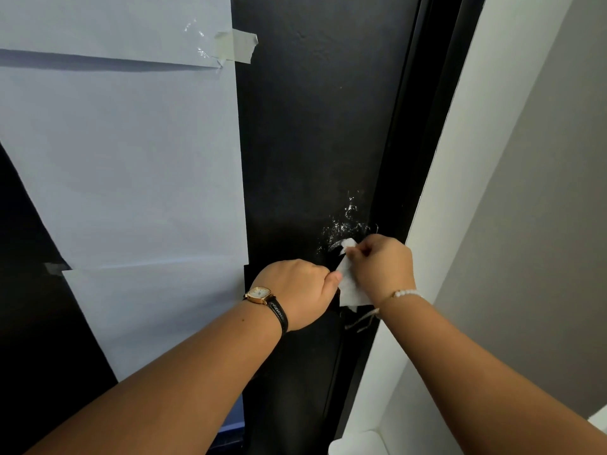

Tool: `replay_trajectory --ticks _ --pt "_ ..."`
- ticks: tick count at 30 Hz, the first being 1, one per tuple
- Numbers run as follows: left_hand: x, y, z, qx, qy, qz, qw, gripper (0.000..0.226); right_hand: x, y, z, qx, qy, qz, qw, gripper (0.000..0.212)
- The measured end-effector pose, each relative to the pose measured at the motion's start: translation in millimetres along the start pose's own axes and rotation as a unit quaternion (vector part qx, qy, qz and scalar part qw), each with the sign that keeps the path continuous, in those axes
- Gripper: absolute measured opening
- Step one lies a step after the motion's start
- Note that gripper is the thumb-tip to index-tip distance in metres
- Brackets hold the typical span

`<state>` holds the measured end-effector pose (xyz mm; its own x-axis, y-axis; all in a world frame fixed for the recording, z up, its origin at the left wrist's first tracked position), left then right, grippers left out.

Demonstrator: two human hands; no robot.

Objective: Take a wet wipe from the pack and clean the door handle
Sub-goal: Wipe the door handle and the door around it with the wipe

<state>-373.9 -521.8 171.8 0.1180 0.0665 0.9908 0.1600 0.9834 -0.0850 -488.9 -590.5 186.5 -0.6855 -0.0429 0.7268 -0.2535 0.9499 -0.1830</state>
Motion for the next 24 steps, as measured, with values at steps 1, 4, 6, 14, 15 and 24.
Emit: replay_trajectory --ticks 1,4,6,14,15,24 --pt "0 0 0 0.001 0.002 -0.001 1.0 0.044 2 2 -5 0.039 0.039 0.014 0.998 0.016" --pt "0 -1 -1 0.003 0.007 0.001 1.0 0.042 3 11 -18 0.16 0.088 0.064 0.981 0.008" --pt "-1 -2 -1 0.007 0.013 -0.002 1.0 0.042 0 12 -24 0.207 0.099 0.072 0.971 0.005" --pt "-1 -2 -1 0.011 0.006 -0.003 1.0 0.044 1 8 -37 0.21 0.129 0.087 0.965 0.006" --pt "-1 -2 0 0.011 0.004 -0.002 1.0 0.045 3 6 -35 0.177 0.096 0.091 0.975 0.007" --pt "1 0 0 0.012 0.009 -0.003 1.0 0.044 -3 3 -21 0.069 -0.04 0.14 0.987 0.012"
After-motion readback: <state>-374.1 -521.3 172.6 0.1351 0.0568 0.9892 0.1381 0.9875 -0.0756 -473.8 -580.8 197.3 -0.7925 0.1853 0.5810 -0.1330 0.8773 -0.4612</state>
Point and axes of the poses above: each hand's wrist, its own y-axis away from the middle knuckle, its own x-axis out of the back of the hand, z = x × y, the point moved 6 cm from there along -y, towards the middle knuckle, and after that the axes turned 14 degrees about -z, right-handed, at the moved point
